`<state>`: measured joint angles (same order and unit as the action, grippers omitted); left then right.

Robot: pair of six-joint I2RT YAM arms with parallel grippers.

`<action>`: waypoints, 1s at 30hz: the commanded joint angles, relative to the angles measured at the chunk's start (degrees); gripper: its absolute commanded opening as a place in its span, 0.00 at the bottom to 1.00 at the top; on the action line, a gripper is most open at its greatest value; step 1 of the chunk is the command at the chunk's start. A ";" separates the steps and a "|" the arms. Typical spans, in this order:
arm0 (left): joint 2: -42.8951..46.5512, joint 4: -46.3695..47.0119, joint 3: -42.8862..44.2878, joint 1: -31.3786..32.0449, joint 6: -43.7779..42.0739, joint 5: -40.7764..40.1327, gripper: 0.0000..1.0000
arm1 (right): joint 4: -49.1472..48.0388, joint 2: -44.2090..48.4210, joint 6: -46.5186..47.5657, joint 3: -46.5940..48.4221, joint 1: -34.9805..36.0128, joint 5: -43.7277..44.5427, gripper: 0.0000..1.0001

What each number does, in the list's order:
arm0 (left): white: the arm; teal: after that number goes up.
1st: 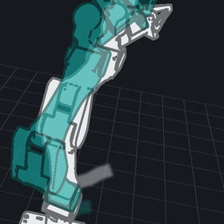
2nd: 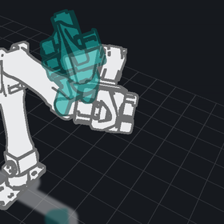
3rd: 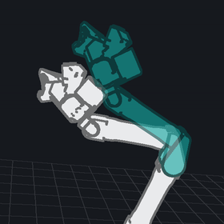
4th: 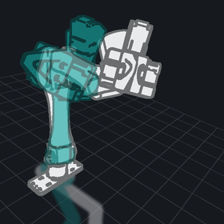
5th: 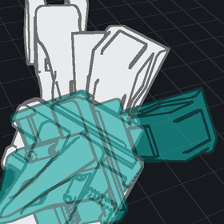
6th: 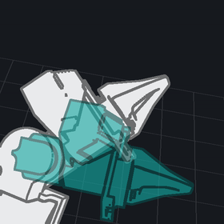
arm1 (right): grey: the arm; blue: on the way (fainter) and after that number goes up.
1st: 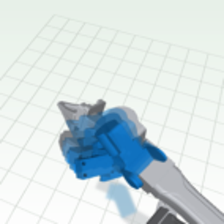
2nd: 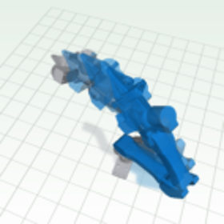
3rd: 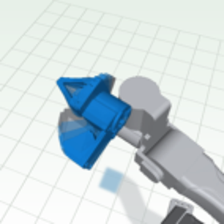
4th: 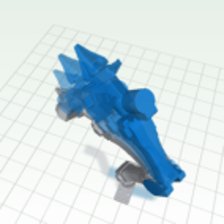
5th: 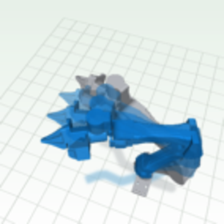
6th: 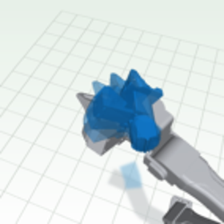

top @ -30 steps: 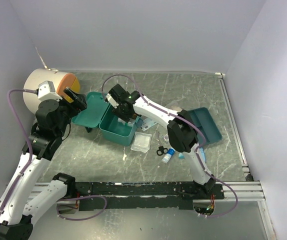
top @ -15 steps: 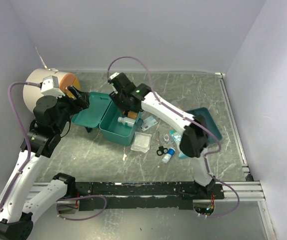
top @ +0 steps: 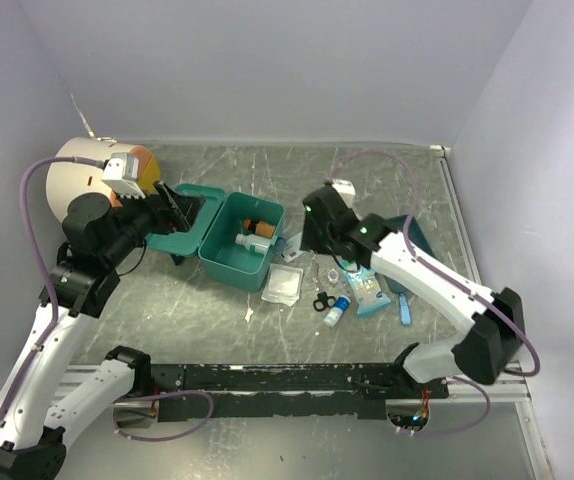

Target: Organize the medicine kit

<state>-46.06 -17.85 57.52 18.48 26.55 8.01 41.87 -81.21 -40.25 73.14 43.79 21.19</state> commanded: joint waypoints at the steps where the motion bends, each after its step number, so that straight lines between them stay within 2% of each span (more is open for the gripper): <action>1: 0.90 4.65 -0.95 0.24 2.41 4.77 0.92 | -4.66 6.77 -11.37 -11.38 -3.09 -3.71 0.54; 6: -0.23 4.86 -0.73 0.24 4.27 5.47 0.92 | -5.06 9.72 -6.04 -18.39 -10.95 -4.31 0.54; 9: -1.04 5.52 -0.84 0.24 5.35 6.14 0.92 | -3.46 9.43 -0.37 -19.20 -14.95 -1.48 0.53; 15: -3.31 6.08 0.25 0.24 6.85 8.33 0.90 | -2.41 5.70 10.25 -18.81 -19.67 -1.72 0.48; 25: -5.20 6.38 0.62 0.24 9.71 7.58 0.89 | -0.85 -0.05 10.63 -20.53 -25.77 -4.24 0.51; 30: -6.02 7.50 0.49 0.24 10.67 7.84 0.89 | -2.78 -0.82 11.46 -22.63 -28.38 -10.02 0.51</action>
<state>-51.68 -13.63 57.04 18.48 35.75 14.26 39.92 -81.28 -29.69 51.96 17.28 15.40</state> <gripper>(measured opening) 0.895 0.509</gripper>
